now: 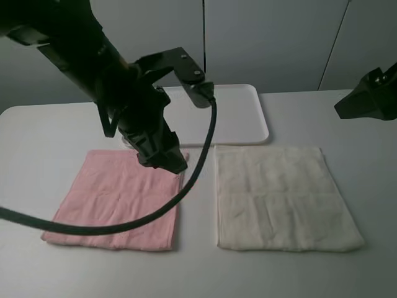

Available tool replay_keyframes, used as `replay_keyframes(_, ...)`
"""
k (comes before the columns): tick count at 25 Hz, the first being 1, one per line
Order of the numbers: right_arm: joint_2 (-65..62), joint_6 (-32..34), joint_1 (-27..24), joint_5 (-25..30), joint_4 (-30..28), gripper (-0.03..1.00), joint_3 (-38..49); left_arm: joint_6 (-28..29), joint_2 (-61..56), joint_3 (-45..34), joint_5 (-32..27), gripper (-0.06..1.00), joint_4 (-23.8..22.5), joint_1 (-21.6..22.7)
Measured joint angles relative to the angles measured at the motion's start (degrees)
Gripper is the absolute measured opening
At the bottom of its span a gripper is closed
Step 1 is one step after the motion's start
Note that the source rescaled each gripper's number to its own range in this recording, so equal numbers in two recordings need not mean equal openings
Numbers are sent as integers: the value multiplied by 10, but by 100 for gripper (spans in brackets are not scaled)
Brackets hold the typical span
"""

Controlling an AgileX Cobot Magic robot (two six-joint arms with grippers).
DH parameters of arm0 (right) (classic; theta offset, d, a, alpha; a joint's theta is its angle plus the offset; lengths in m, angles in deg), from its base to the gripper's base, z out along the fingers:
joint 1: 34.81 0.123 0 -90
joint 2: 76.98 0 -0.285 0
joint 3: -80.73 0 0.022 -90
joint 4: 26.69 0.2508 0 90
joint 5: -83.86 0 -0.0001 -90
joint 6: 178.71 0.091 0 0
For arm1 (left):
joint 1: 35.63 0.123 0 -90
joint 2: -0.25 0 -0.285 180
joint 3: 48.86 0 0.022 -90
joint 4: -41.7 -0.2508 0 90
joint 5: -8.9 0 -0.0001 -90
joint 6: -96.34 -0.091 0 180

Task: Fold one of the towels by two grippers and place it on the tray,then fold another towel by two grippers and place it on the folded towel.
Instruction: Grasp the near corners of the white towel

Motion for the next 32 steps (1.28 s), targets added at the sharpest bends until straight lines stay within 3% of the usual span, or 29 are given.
replay_keyframes(3, 0, 0, 0, 30, -20, 100, 0, 14, 57, 24, -3, 91, -39, -67)
replay_keyframes(8, 0, 0, 0, 67, -61, 100, 0, 19, 137, 58, -23, 91, -60, -136)
replay_keyframes(19, 4, -5, 0, 71, -70, 100, 0, 61, 211, 61, -35, 91, -82, -166)
replay_keyframes(24, 24, -6, 0, 71, -83, 100, 19, 61, 220, 62, -18, 99, -105, -199)
replay_keyframes(32, 31, -17, 0, 59, -94, 100, 52, 72, 257, 106, -18, 100, -110, -206)
